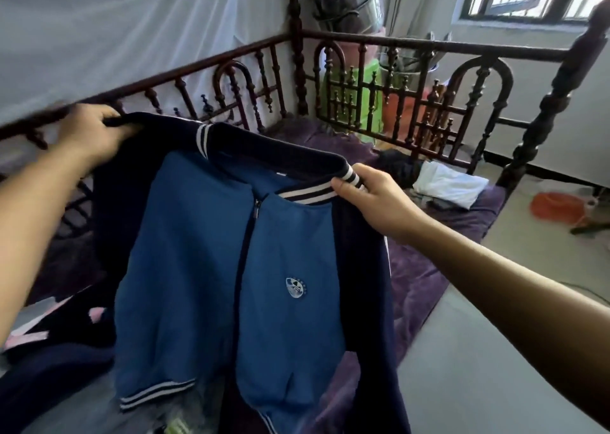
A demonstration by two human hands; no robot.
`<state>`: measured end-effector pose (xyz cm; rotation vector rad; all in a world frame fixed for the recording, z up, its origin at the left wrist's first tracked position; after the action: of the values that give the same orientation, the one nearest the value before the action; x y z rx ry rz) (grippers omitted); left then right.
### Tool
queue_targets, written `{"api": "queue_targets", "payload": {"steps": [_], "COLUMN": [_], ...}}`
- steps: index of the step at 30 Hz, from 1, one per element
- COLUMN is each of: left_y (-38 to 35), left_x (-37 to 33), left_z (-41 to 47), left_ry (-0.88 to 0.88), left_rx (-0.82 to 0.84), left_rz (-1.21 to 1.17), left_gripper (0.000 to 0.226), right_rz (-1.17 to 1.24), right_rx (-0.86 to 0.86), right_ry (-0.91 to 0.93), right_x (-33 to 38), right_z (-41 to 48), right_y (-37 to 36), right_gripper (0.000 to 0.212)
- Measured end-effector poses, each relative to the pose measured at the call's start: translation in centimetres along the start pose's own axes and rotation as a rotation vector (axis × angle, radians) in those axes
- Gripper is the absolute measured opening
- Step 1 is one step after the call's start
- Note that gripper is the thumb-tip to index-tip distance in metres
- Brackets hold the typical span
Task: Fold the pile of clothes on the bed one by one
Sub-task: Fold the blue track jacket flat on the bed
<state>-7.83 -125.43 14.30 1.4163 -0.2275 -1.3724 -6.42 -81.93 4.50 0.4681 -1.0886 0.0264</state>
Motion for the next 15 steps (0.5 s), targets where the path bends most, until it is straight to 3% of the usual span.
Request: {"api": "queue_targets", "payload": {"steps": [3,7,15], "left_y": [-10.9,-24.0,-41.9], "left_x": [-1.8,-7.6,-17.8], "left_z": [3.4,6.4,7.4], "left_ry": [0.033,0.021,0.061], "left_rx": [0.109,0.239,0.365], "left_rz": [-0.074,-0.127,-0.081], "left_gripper": [0.020,0.019,0.013], "right_rz": [-0.066,-0.175,-0.305], "right_rx": [-0.047,-0.159,-0.301], "right_ry": [-0.157,-0.325,-0.538], "right_x": [-8.8,-18.7,-33.0], "right_z": [0.8,2.8,5.2], "right_y": [3.2,9.4,20.8], "right_gripper": [0.036,0.031,0.022]}}
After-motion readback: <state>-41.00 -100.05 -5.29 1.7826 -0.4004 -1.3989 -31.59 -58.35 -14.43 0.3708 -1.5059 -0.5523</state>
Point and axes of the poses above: each hand's wrist, its own z-axis towards the middle knuckle, its own y-axis out of the back of the hand, x = y × z, the point moved 9 cm from there along z, towards the middle knuckle, and after that the axes turned 10 degrees about y, right-handed, at the moved point
